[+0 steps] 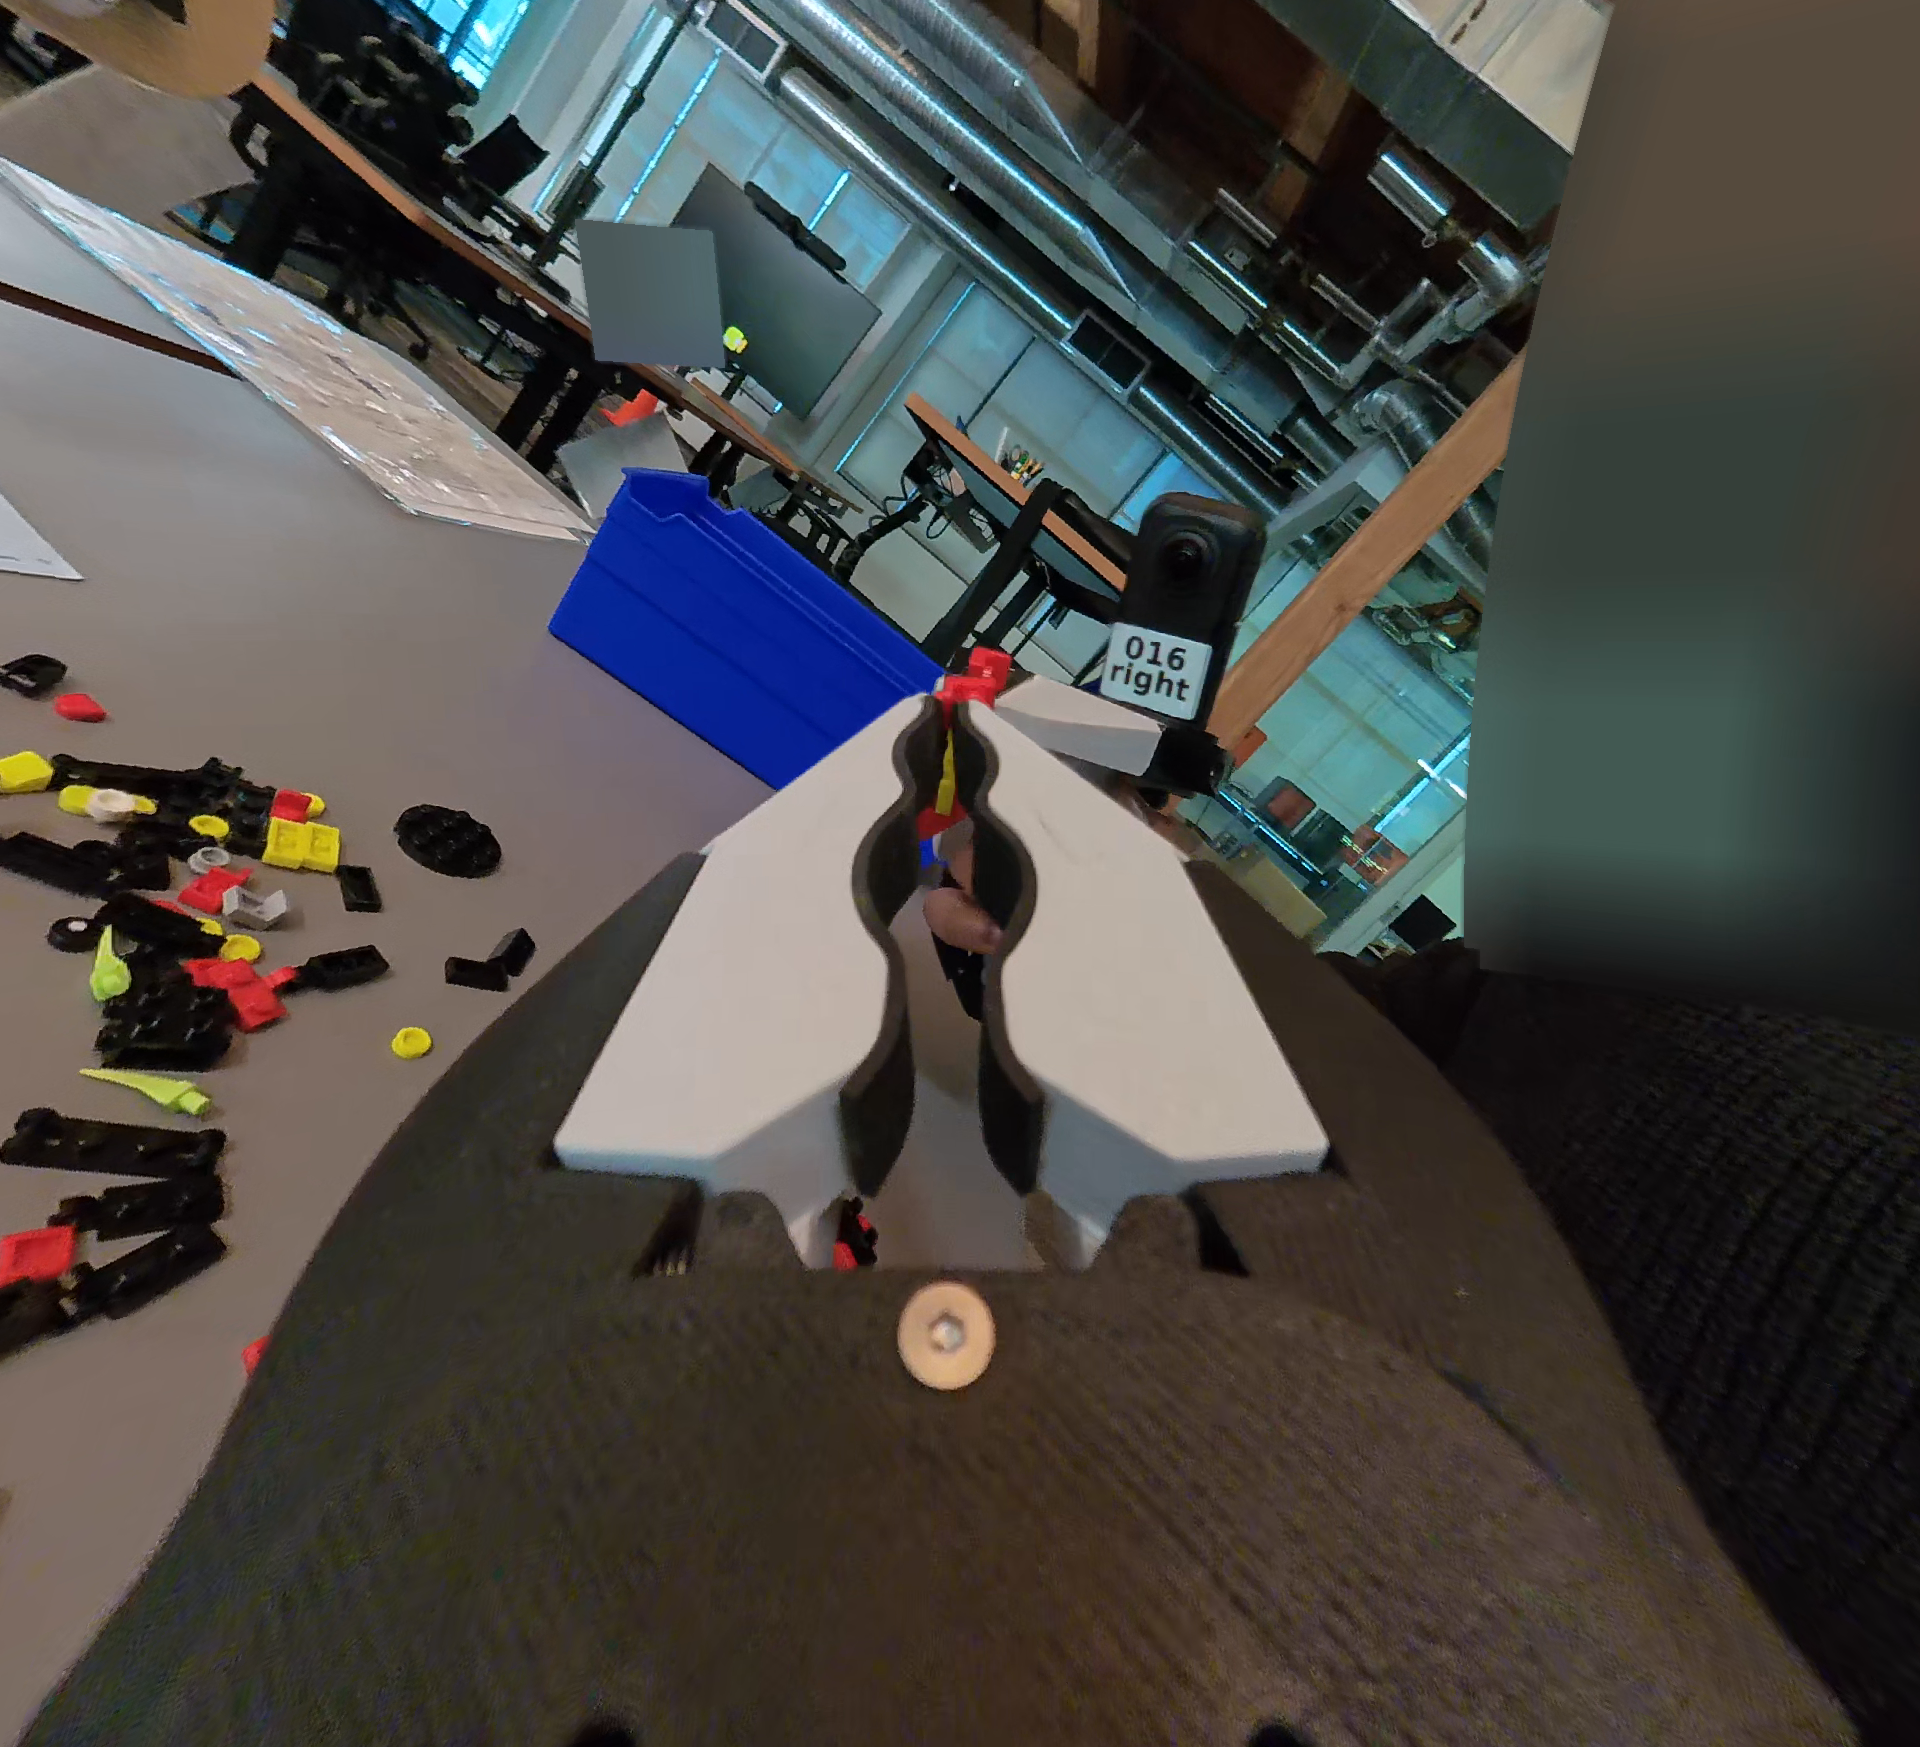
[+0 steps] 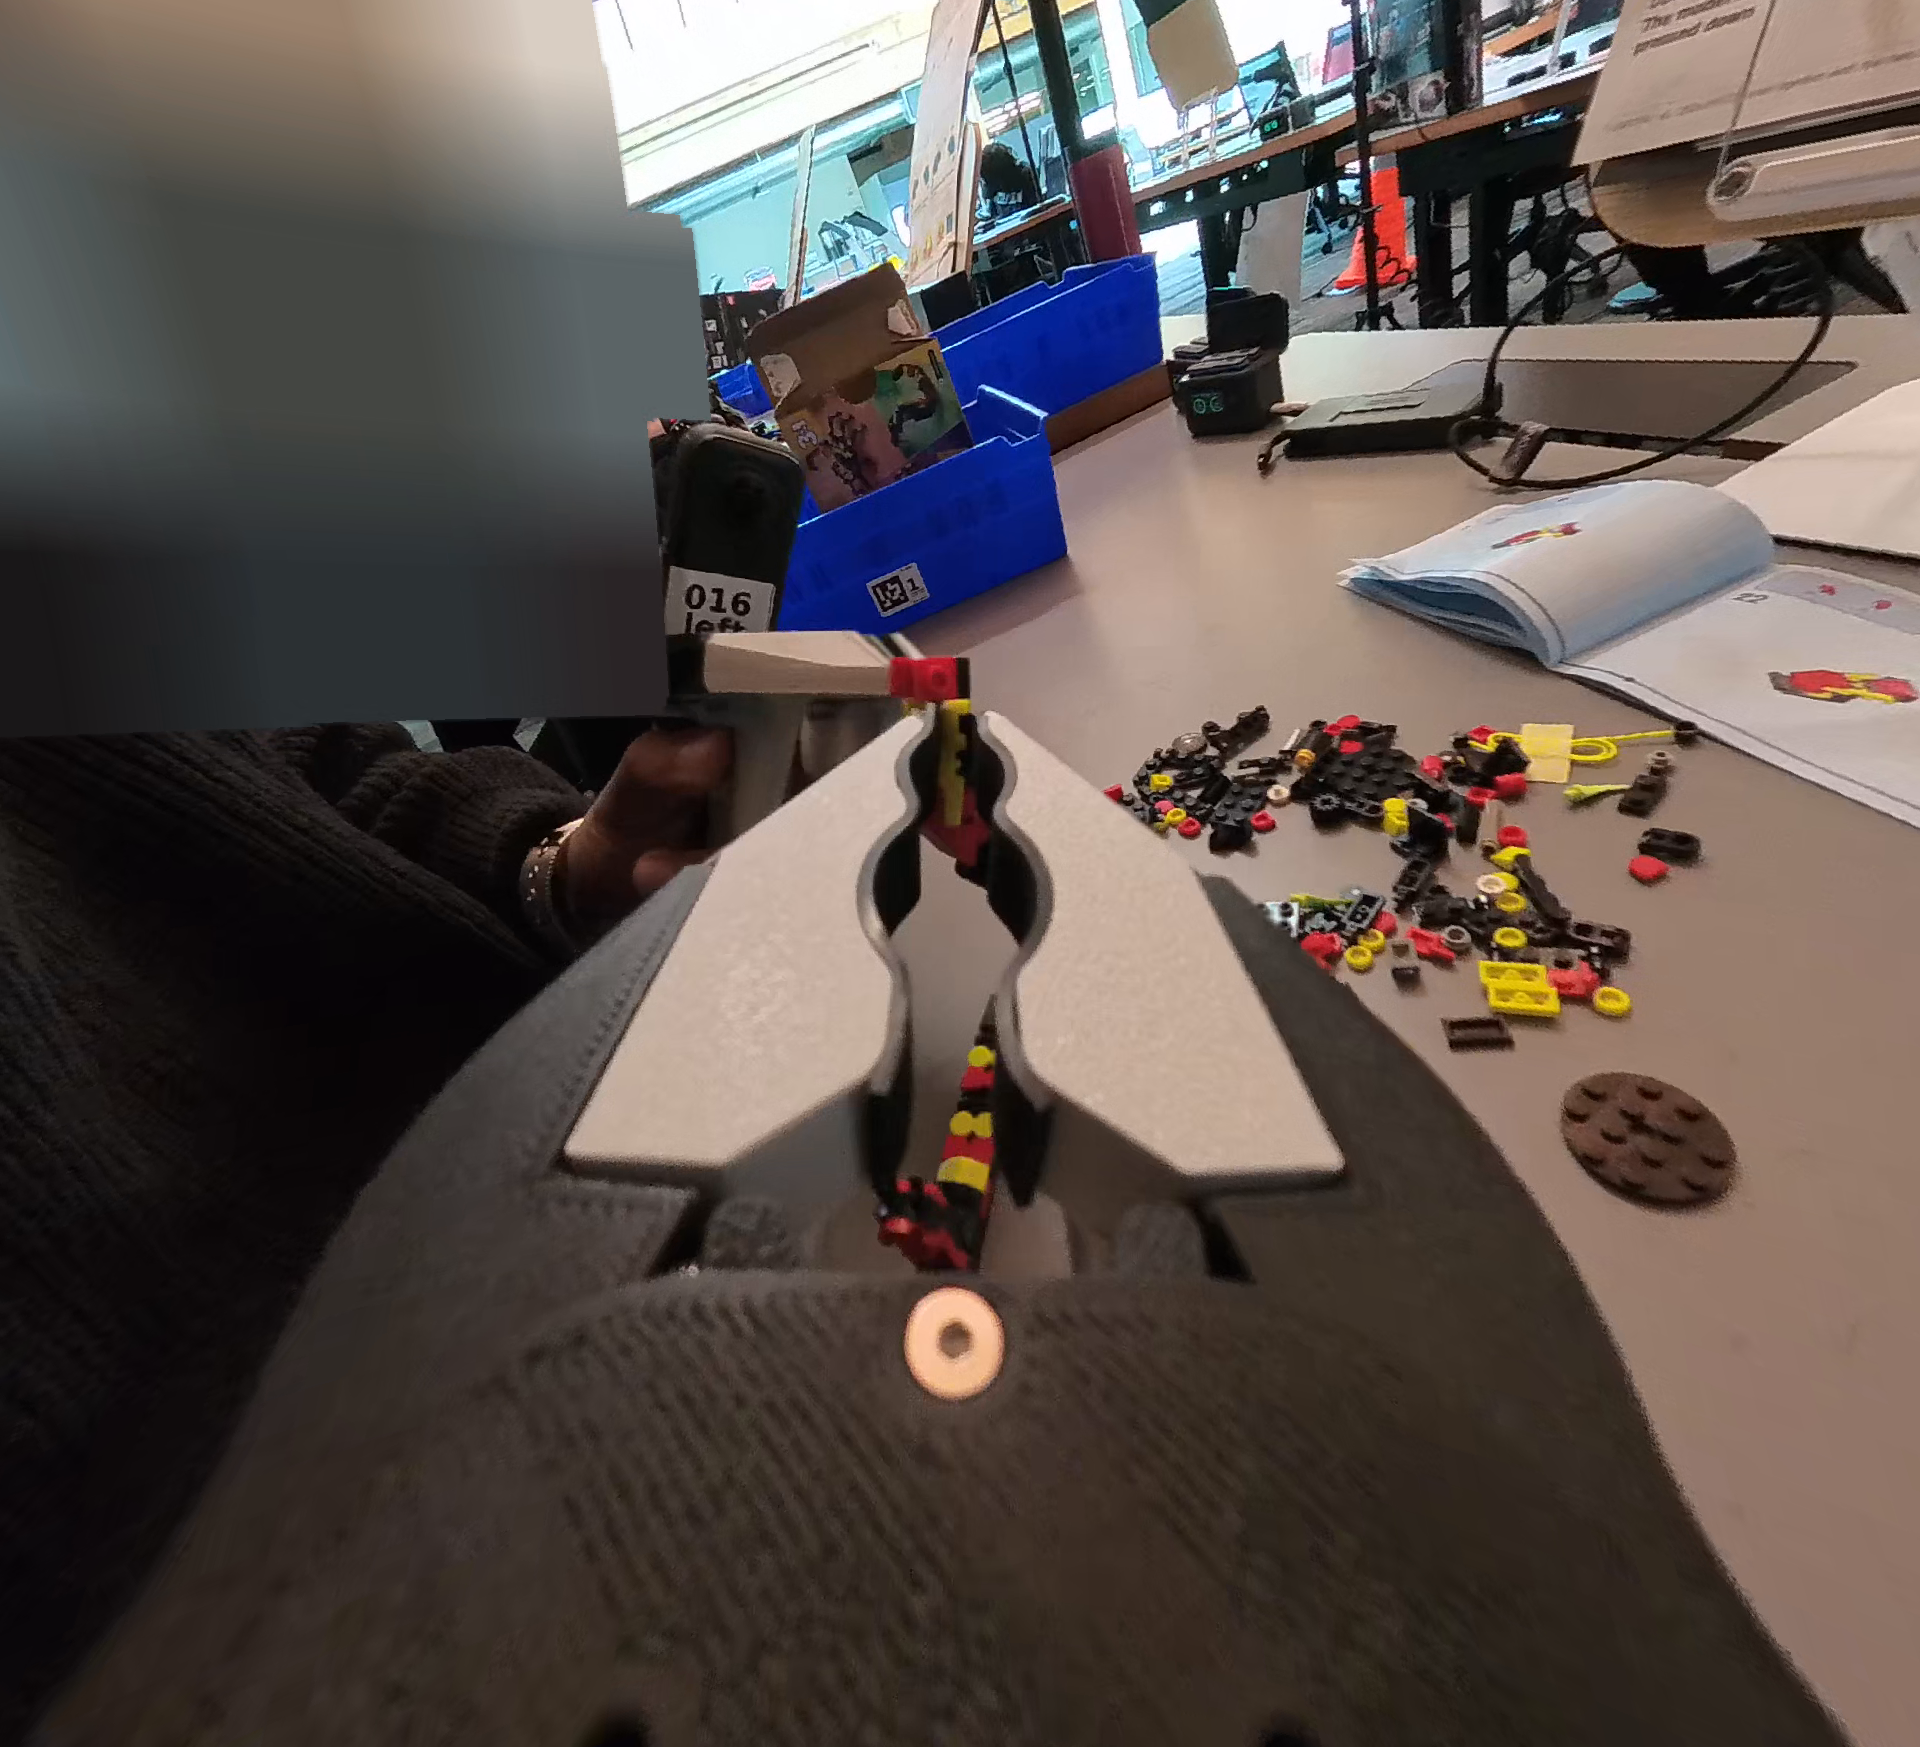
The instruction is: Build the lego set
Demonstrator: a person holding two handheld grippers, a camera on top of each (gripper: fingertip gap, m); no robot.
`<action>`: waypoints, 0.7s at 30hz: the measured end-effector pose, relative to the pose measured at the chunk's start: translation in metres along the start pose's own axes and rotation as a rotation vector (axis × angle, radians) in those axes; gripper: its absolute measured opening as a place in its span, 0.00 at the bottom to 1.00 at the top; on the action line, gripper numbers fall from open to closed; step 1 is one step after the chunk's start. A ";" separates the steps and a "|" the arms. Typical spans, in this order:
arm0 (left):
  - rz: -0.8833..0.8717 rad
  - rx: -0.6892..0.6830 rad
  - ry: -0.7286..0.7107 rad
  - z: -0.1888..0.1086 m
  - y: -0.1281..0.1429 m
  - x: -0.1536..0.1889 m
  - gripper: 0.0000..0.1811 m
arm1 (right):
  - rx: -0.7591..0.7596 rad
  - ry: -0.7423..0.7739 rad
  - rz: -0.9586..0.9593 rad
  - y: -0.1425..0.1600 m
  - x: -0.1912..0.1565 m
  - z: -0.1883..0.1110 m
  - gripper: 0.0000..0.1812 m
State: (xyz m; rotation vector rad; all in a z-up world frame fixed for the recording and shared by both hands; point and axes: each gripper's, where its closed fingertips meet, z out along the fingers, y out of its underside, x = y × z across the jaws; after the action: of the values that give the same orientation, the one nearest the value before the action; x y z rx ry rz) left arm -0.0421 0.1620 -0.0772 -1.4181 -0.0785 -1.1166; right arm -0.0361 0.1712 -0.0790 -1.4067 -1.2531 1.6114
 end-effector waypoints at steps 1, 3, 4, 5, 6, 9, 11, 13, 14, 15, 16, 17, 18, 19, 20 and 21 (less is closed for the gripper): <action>-0.003 0.000 -0.011 0.000 0.000 -0.002 0.00 | -0.003 0.008 -0.007 0.001 0.000 0.000 0.02; -0.012 0.002 -0.024 0.000 0.001 -0.004 0.00 | -0.007 0.027 -0.022 0.002 0.001 0.001 0.02; -0.018 0.003 -0.029 0.000 0.001 -0.005 0.00 | -0.010 0.036 -0.030 0.002 0.002 0.002 0.02; -0.024 0.004 -0.033 0.000 0.001 -0.007 0.00 | -0.014 0.046 -0.039 0.003 0.003 0.002 0.02; -0.028 0.004 -0.036 0.000 0.001 -0.007 0.00 | -0.019 0.055 -0.050 0.004 0.003 0.002 0.02; -0.036 0.004 -0.042 -0.001 0.002 -0.010 0.00 | -0.033 0.088 -0.090 0.005 0.005 0.004 0.02; -0.038 0.006 -0.048 -0.001 0.001 -0.011 0.00 | -0.044 0.109 -0.120 0.007 0.006 0.004 0.02; -0.041 0.005 -0.048 -0.001 0.002 -0.011 0.02 | -0.054 0.131 -0.156 0.007 0.006 0.005 0.02; -0.041 -0.003 -0.042 0.000 0.003 -0.011 0.04 | -0.060 0.141 -0.175 0.008 0.006 0.005 0.02; -0.041 -0.010 -0.038 0.000 0.004 -0.010 0.05 | -0.069 0.153 -0.194 0.008 0.006 0.006 0.02; -0.038 -0.013 -0.041 0.001 0.005 -0.010 0.05 | -0.076 0.164 -0.213 0.009 0.007 0.006 0.02; -0.031 -0.014 -0.046 0.001 0.006 -0.010 0.05 | -0.081 0.174 -0.232 0.009 0.007 0.006 0.02; -0.027 -0.016 -0.048 0.001 0.006 -0.010 0.05 | -0.085 0.182 -0.250 0.009 0.007 0.006 0.02; -0.024 -0.017 -0.048 0.001 0.006 -0.010 0.05 | -0.088 0.188 -0.265 0.009 0.006 0.006 0.02; -0.023 -0.017 -0.047 0.001 0.006 -0.010 0.05 | -0.091 0.191 -0.277 0.009 0.006 0.006 0.02; -0.024 -0.017 -0.045 0.001 0.006 -0.009 0.05 | -0.092 0.192 -0.284 0.009 0.006 0.006 0.02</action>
State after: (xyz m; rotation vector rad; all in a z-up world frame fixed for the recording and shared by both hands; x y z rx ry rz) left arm -0.0429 0.1668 -0.0871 -1.4609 -0.1187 -1.1076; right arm -0.0421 0.1718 -0.0895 -1.3339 -1.3571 1.2133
